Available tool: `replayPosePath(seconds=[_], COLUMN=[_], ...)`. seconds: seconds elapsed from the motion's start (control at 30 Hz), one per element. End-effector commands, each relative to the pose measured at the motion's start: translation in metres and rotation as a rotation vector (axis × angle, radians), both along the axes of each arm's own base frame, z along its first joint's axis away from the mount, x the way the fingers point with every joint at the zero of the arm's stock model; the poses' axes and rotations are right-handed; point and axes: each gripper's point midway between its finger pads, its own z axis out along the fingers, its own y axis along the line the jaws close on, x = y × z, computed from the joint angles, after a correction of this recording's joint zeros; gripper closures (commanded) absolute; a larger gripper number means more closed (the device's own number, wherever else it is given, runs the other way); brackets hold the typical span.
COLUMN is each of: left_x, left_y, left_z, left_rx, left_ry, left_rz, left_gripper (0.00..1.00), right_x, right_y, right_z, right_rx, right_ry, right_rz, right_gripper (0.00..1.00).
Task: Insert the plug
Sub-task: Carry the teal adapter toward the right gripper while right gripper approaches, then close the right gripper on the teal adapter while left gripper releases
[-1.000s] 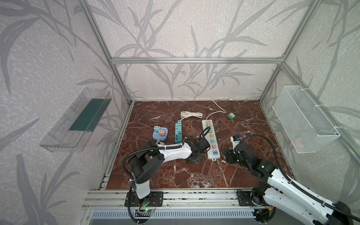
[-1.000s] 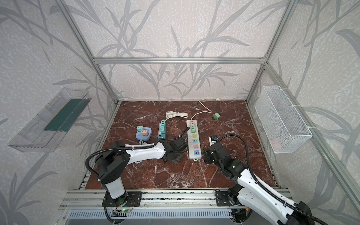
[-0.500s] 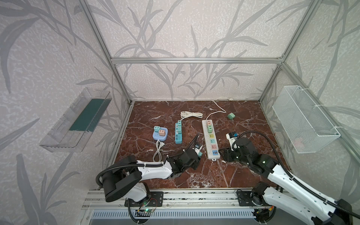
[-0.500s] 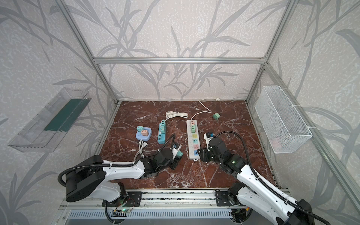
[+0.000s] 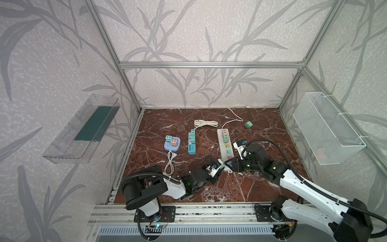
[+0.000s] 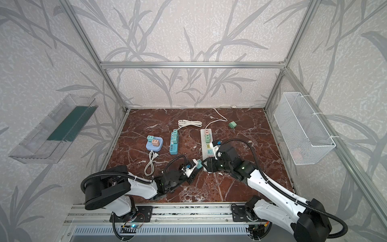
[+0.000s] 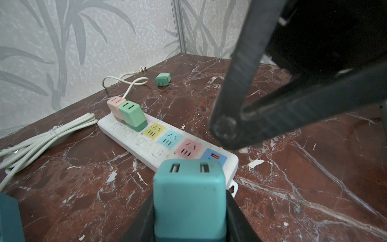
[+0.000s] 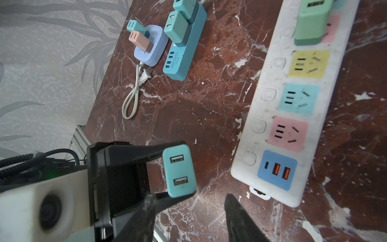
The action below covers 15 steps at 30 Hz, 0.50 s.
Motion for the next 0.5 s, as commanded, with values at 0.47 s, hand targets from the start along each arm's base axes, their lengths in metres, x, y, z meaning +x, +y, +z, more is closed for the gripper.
replayPosePath(seconds=[0.47], left_x=[-0.009], left_y=[-0.011], left_z=[0.021], left_rx=[-0.139], left_ry=[-0.046], left_rz=[-0.050], left_gripper=[0.69], right_x=[-0.001], right_y=[0.027], right_z=[-0.003], right_rx=[0.043], right_ry=[0.010], right_rz=[0.078], right_gripper=[0.59])
